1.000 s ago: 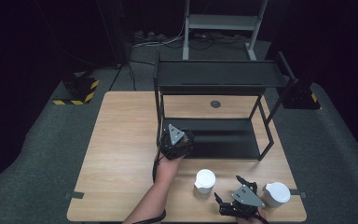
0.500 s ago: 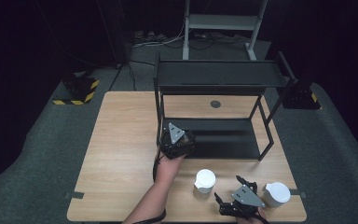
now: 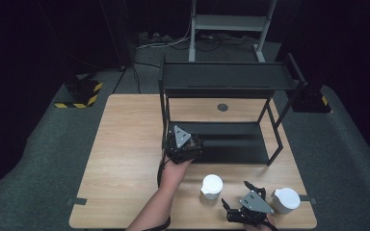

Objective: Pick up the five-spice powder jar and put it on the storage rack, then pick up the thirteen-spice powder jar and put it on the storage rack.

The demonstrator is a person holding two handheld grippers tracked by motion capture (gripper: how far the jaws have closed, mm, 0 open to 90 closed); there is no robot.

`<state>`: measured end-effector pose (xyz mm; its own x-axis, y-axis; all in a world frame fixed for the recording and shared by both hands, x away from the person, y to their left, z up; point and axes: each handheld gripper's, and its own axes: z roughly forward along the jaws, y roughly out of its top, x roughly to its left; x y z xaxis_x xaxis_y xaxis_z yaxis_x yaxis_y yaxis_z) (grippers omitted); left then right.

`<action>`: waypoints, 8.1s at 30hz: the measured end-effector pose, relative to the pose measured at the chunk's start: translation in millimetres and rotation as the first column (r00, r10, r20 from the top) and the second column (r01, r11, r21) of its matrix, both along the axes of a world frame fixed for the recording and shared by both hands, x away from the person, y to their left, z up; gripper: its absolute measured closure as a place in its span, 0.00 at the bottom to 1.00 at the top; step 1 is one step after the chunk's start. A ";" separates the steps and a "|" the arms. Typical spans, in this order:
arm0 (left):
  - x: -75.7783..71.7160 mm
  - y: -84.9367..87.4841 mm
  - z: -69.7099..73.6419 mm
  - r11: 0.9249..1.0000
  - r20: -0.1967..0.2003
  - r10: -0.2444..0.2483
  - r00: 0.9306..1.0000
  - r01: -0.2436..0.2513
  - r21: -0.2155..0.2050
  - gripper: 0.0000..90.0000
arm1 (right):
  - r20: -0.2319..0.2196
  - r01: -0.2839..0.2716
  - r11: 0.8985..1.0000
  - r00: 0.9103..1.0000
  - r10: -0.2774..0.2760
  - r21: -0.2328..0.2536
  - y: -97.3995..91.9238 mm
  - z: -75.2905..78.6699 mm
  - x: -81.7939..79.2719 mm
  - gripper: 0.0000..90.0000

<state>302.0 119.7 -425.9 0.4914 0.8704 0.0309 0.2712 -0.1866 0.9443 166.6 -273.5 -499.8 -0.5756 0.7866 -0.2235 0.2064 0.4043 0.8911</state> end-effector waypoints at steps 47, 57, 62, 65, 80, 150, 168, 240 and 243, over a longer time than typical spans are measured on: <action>-73.6 48.2 13.4 1.000 0.078 0.002 0.997 -0.002 0.010 0.00 | 0.005 0.003 1.000 1.000 -0.002 -0.014 2.3 0.2 -0.7 0.00; -95.3 66.0 -3.8 1.000 0.086 0.006 0.996 -0.008 0.024 0.00 | 0.004 0.003 1.000 1.000 -0.003 -0.015 2.4 0.4 -0.6 0.00; -104.8 74.9 -16.6 1.000 0.079 0.008 0.997 -0.010 0.027 0.00 | 0.002 0.004 1.000 1.000 -0.004 -0.017 3.1 0.6 -0.7 0.00; -110.7 79.0 -24.1 0.999 0.070 0.009 0.997 -0.011 0.031 0.00 | 0.003 0.004 1.000 1.000 -0.004 -0.018 3.4 0.6 -0.8 0.00; -129.6 91.3 -65.2 0.995 -0.033 0.004 0.999 -0.001 0.099 0.00 | 0.008 0.012 1.000 1.000 -0.012 -0.025 5.1 0.3 -1.6 0.00; -137.2 83.8 -68.2 0.962 -0.020 -0.052 0.998 0.056 0.269 0.01 | 0.065 -0.119 0.990 0.991 0.114 0.077 6.3 15.7 -16.6 0.00; -137.4 86.0 -68.8 0.964 -0.018 -0.058 0.998 0.060 0.258 0.01 | 0.031 -0.132 0.980 0.991 0.129 0.147 15.1 10.3 -4.2 0.00; -135.5 93.5 -69.1 0.971 -0.023 -0.074 0.997 0.077 0.227 0.01 | 0.032 -0.105 0.971 0.994 0.100 0.214 10.4 8.7 15.5 0.34; -135.4 93.4 -69.1 0.970 -0.023 -0.075 0.997 0.078 0.228 0.01 | 0.033 -0.097 0.972 0.995 0.092 0.212 9.7 11.3 16.7 0.34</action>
<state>166.6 213.1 -495.0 0.5581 0.8007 0.2175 0.2603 -0.4179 0.8704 183.3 -263.8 -488.6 -0.6466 0.7595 -0.0704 0.1548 0.2210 0.9629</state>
